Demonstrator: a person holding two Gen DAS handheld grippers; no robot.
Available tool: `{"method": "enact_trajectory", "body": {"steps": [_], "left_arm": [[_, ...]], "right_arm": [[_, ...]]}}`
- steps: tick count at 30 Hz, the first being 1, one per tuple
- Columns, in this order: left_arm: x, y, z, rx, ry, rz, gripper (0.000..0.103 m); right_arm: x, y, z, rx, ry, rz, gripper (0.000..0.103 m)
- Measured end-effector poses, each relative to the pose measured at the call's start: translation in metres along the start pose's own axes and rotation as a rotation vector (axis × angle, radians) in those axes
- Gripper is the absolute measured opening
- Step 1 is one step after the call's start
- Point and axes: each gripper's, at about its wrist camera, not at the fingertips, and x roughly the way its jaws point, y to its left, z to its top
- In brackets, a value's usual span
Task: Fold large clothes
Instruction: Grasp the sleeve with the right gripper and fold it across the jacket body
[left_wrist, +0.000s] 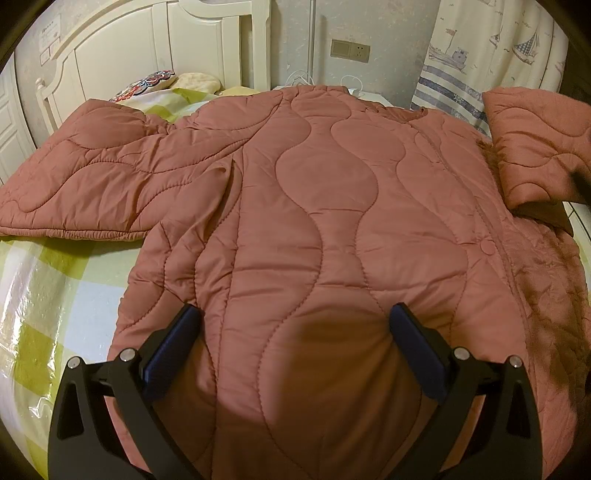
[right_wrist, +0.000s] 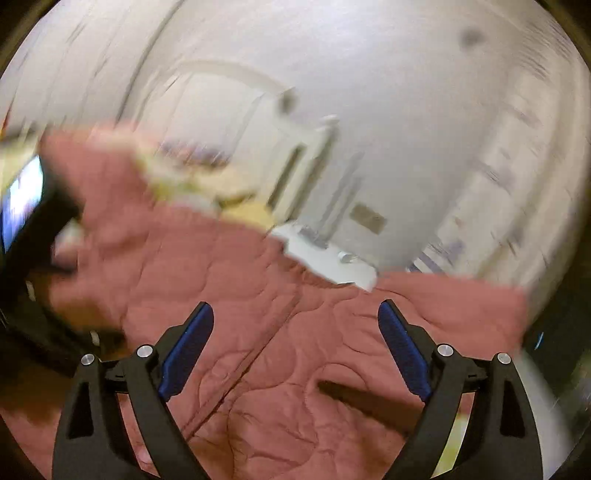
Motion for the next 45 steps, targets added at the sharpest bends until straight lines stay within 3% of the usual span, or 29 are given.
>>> {"method": "enact_trajectory", "body": {"steps": [1,2,4,5,6,7,9,10,12,15,17,18,21,25,27,28,29,32,36,38,40,42,45], "left_arm": [[0.000,0.000,0.000,-0.001,-0.001,-0.001,0.101],[0.000,0.000,0.000,-0.001,-0.001,-0.001,0.101],[0.000,0.000,0.000,-0.002,-0.001,-0.002,0.101],[0.000,0.000,0.000,-0.001,-0.001,-0.001,0.101],[0.000,0.000,0.000,-0.001,-0.001,-0.001,0.101],[0.000,0.000,0.000,-0.001,-0.001,-0.001,0.101],[0.000,0.000,0.000,-0.001,-0.001,0.000,0.101],[0.000,0.000,0.000,-0.001,-0.001,-0.001,0.101],[0.000,0.000,0.000,-0.002,-0.001,-0.002,0.101],[0.000,0.000,0.000,-0.001,-0.001,-0.002,0.101],[0.000,0.000,0.000,-0.002,-0.001,-0.002,0.101],[0.000,0.000,0.000,-0.002,-0.002,-0.002,0.101],[0.000,0.001,0.000,-0.002,-0.002,-0.003,0.101],[0.000,0.000,0.000,-0.002,-0.002,-0.002,0.101],[-0.001,0.000,0.000,-0.003,-0.003,-0.004,0.101],[-0.001,0.001,0.000,-0.004,-0.003,-0.005,0.101],[-0.001,0.001,0.001,-0.006,-0.004,-0.008,0.101],[-0.001,0.001,0.001,-0.008,-0.005,-0.011,0.101],[-0.002,0.002,0.000,-0.010,-0.007,-0.015,0.101],[-0.002,0.003,-0.001,-0.019,-0.015,-0.026,0.101],[-0.003,0.007,-0.003,-0.051,-0.034,-0.044,0.101],[-0.003,0.006,-0.003,-0.042,-0.039,-0.032,0.101],[0.001,0.001,-0.001,-0.032,-0.028,-0.007,0.101]], "right_arm": [[-0.019,-0.037,-0.006,0.146,-0.067,-0.069,0.077],[-0.034,-0.044,-0.005,0.248,-0.116,-0.123,0.078],[-0.057,-0.122,-0.028,0.603,-0.207,-0.236,0.079],[-0.060,-0.146,-0.038,0.706,-0.205,-0.265,0.079],[-0.057,-0.183,-0.058,0.849,-0.152,-0.326,0.083],[-0.041,-0.203,-0.064,0.895,-0.069,-0.348,0.083],[0.003,-0.228,-0.072,0.897,0.153,-0.299,0.083],[0.022,-0.230,-0.071,0.879,0.216,-0.252,0.083],[0.050,-0.213,-0.055,0.813,0.241,-0.168,0.083],[0.081,-0.154,-0.020,0.658,0.237,-0.021,0.087],[0.104,-0.107,-0.003,0.510,0.284,0.133,0.089],[0.113,-0.087,-0.001,0.457,0.306,0.165,0.089],[0.109,-0.061,0.005,0.354,0.319,0.140,0.089],[0.120,-0.113,-0.015,0.523,0.345,-0.003,0.089],[0.142,-0.149,-0.045,0.644,0.453,-0.018,0.089],[0.155,-0.160,-0.065,0.665,0.553,0.040,0.090],[0.164,-0.150,-0.072,0.641,0.593,0.079,0.091],[0.152,-0.160,-0.064,0.550,0.559,0.115,0.090],[0.129,-0.197,-0.059,0.715,0.405,0.075,0.090],[0.142,-0.199,-0.072,0.751,0.414,0.070,0.090],[0.153,-0.177,-0.091,0.710,0.488,0.048,0.091],[0.147,-0.170,-0.083,0.692,0.417,0.034,0.091],[0.150,-0.178,-0.088,0.735,0.416,0.039,0.091]]}}
